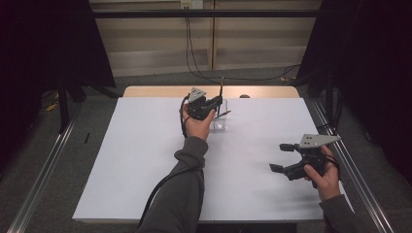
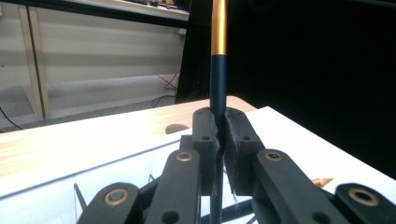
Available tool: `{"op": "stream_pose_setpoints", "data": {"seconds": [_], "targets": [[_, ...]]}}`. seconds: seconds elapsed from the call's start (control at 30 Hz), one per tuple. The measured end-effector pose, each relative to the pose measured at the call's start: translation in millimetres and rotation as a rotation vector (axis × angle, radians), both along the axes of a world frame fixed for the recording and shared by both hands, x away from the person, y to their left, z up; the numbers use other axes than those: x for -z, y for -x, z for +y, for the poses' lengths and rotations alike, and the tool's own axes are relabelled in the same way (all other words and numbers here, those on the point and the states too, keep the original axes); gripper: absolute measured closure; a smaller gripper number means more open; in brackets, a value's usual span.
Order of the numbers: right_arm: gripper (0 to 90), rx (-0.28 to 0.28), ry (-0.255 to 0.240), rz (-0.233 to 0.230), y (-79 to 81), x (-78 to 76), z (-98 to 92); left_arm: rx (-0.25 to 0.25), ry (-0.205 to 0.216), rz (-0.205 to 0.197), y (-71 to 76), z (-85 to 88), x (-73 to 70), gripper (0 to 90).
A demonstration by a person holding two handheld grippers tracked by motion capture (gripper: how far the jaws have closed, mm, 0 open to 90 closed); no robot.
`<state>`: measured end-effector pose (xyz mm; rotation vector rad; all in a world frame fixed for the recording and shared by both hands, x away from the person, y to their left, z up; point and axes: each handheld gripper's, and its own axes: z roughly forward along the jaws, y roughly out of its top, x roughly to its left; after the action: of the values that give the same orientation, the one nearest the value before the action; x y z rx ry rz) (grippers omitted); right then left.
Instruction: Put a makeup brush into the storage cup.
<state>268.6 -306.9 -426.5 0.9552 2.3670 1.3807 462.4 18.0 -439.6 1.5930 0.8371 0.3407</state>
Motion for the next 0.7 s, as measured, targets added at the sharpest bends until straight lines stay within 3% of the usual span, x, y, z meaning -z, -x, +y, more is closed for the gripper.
{"op": "stream_pose_setpoints", "data": {"seconds": [0.1,0.27,0.33,0.47,0.53,0.6,0.7], "targets": [[9.4,-0.001,0.0,0.0,-0.2,0.2,0.4,0.008,0.01,0.003,0.8,-0.3,2.1,83.5],[9.3,-0.001,0.0,0.001,-0.3,0.2,0.5,0.007,-0.022,0.004,3.4,0.4,4.9,83.4],[9.4,-0.003,0.003,-0.002,-0.3,0.4,0.8,0.011,-0.005,0.011,4.2,-0.4,7.3,83.3],[9.3,-0.003,0.003,-0.002,-0.3,0.3,1.5,0.005,-0.027,0.018,5.5,-0.1,9.8,83.3],[9.4,-0.004,0.004,-0.004,-0.5,0.4,1.5,0.014,-0.011,0.02,5.4,-0.9,11.0,83.3],[9.3,-0.004,0.005,-0.004,-0.6,0.5,1.4,0.015,-0.031,0.024,5.6,0.0,11.2,83.3],[9.4,-0.005,0.004,0.0,-0.4,0.6,1.8,0.003,-0.027,0.025,6.2,-0.4,12.0,83.3]]}}
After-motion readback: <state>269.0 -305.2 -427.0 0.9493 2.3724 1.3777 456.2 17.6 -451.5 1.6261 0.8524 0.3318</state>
